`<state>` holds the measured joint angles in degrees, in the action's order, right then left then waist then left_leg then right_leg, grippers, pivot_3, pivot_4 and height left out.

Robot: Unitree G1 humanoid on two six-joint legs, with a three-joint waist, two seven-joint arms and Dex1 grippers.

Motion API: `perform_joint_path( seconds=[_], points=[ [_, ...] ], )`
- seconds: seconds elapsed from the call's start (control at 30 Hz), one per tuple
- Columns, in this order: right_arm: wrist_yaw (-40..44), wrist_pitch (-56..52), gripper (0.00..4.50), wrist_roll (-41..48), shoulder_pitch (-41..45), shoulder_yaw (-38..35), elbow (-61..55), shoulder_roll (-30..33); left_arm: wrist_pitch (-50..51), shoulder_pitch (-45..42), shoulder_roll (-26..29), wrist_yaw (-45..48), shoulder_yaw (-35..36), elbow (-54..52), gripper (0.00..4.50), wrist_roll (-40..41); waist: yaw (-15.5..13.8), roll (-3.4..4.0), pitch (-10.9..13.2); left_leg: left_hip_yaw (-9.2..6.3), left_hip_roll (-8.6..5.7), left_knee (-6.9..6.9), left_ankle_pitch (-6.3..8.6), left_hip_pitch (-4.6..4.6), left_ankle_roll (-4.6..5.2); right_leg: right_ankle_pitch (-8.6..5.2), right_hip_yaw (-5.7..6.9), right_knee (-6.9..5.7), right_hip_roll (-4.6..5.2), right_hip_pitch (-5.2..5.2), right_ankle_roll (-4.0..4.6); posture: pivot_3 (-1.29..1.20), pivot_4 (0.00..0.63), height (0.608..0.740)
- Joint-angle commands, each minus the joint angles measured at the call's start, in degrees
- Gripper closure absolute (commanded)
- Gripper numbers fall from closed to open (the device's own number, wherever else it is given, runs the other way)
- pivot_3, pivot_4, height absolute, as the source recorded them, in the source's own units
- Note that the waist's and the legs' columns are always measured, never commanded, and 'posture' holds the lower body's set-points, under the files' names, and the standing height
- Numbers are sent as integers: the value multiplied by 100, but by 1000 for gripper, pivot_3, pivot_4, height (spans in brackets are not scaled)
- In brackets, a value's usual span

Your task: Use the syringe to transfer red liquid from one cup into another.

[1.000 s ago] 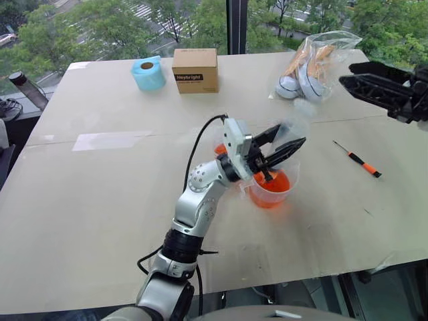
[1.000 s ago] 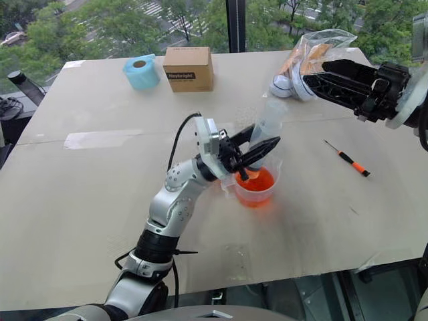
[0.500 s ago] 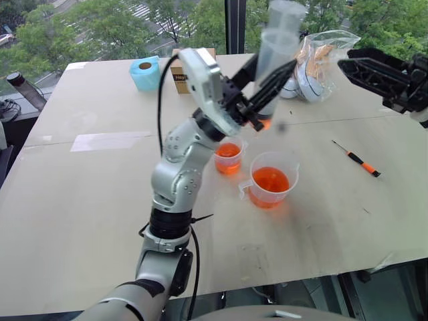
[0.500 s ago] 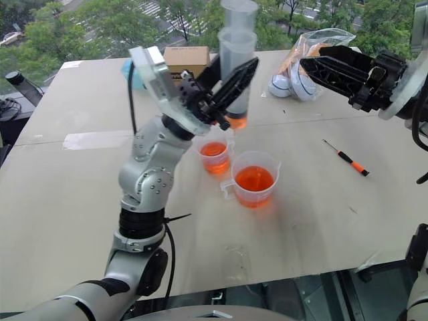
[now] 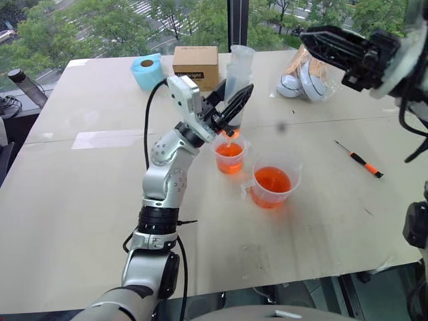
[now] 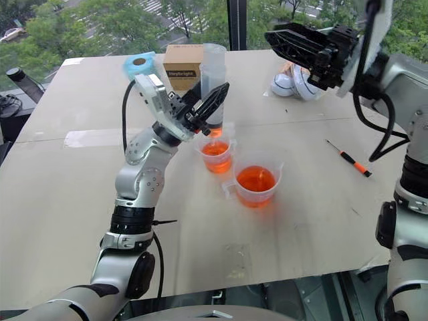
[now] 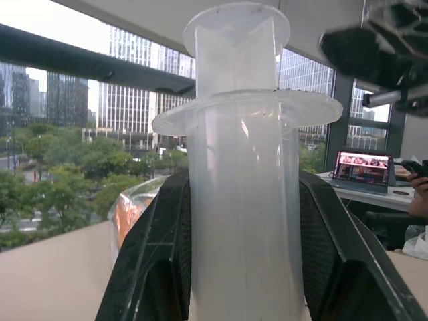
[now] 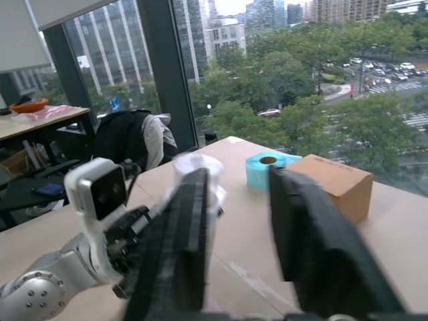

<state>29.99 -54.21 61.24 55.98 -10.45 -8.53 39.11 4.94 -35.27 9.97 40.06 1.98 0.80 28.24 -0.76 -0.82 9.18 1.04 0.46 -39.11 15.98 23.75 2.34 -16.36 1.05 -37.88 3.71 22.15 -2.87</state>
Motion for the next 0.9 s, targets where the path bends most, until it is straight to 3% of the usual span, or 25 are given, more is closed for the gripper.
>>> perform_joint_path(
  seconds=[0.03,0.3,0.57,0.9],
  points=[
    [-2,60,4447,-378,573,263,230,-197,-273,-82,-23,182,24,28,3091,-6,8,0,0,2,0,0,0,1,0,0,-1,-1,0,1,0,0,150,740],
    [39,-288,4447,-891,1590,796,894,-915,-502,5,-99,366,-85,163,3091,-82,44,1,0,3,0,4,0,3,0,0,-3,-8,-1,8,0,0,150,740],
    [497,-821,4447,-1312,1415,1423,693,-905,-537,49,-234,324,-105,95,3091,-136,16,1,0,2,-3,2,0,8,1,2,1,-9,1,8,-3,0,150,740],
    [695,-894,4447,-1821,1155,1614,627,-1040,-646,-103,-322,246,-26,261,3091,-194,28,1,-1,2,-3,0,0,6,1,2,2,-10,0,8,-4,0,150,740]
  ],
)
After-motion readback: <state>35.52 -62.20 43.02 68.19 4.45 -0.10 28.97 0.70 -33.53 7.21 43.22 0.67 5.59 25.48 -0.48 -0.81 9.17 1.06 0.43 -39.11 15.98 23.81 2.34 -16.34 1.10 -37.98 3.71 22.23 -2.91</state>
